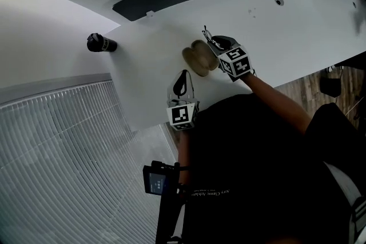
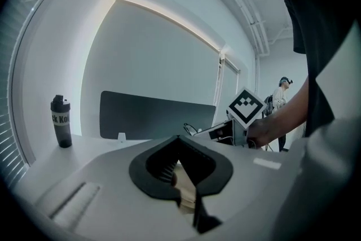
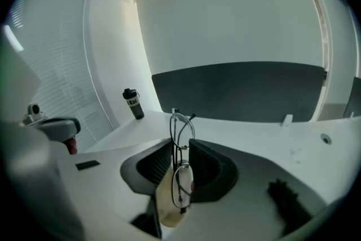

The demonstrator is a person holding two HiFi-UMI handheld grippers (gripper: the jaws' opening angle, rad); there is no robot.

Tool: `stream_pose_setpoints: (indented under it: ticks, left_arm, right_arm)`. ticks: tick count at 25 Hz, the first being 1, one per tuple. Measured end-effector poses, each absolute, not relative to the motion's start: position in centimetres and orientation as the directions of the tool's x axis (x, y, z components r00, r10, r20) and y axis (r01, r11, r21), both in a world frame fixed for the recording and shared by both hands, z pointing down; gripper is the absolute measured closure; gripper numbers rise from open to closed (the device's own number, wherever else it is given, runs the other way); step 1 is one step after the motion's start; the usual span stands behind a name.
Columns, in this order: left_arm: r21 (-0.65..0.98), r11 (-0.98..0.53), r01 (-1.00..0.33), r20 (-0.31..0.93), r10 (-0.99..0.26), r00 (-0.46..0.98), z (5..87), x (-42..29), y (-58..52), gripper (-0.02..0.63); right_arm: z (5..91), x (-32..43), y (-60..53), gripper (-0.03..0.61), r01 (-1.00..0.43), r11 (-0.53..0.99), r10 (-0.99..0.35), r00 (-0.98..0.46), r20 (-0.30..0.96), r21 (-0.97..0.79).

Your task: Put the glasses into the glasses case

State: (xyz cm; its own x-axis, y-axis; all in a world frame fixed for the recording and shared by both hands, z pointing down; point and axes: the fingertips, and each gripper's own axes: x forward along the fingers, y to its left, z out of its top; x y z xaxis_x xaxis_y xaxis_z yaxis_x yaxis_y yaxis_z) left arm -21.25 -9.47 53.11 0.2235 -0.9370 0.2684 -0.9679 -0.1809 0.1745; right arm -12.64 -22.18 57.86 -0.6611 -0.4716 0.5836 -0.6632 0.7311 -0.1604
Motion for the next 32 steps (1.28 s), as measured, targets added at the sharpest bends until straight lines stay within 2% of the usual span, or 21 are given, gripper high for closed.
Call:
stream_pose_setpoints:
  ticks: [5, 12, 22, 27, 32]
  left_arm:
    - [0.153, -0.149, -0.977, 0.26, -0.948, 0.185, 53.6, -24.2, -8.2, 0.607]
    - [0.177, -0.078, -0.981, 0.251, -0.96, 0.121, 52.6, -28.4, -6.5, 0.606]
    - [0.161, -0.076, -0.984, 0.258, -0.959, 0.116, 52.9, -32.4, -4.6, 0.607]
    - [0.171, -0.104, -0.98, 0.239, -0.96, 0.144, 53.8, -32.4, -4.4, 0.607]
    - [0.175, -0.096, -0.98, 0.276, -0.95, 0.143, 53.8, -31.5, -3.9, 0.607]
  right_arm:
    - [60.1, -16.7, -19.8, 0.479, -0.601, 0.775, -0.377, -0.688, 0.62, -0.195]
    - [67.8, -15.3, -18.6, 0.479, -0.673, 0.717, -0.317, -0.548, 0.774, -0.182]
    - [72.3, -13.8, -18.3, 0.479, -0.747, 0.661, -0.322, -0.366, 0.873, -0.07]
    - [73.7, -13.6, -18.3, 0.477, -0.746, 0.666, -0.352, -0.335, 0.874, -0.017]
    - [73.4, -12.5, -17.9, 0.477, -0.738, 0.674, -0.363, -0.314, 0.877, 0.015]
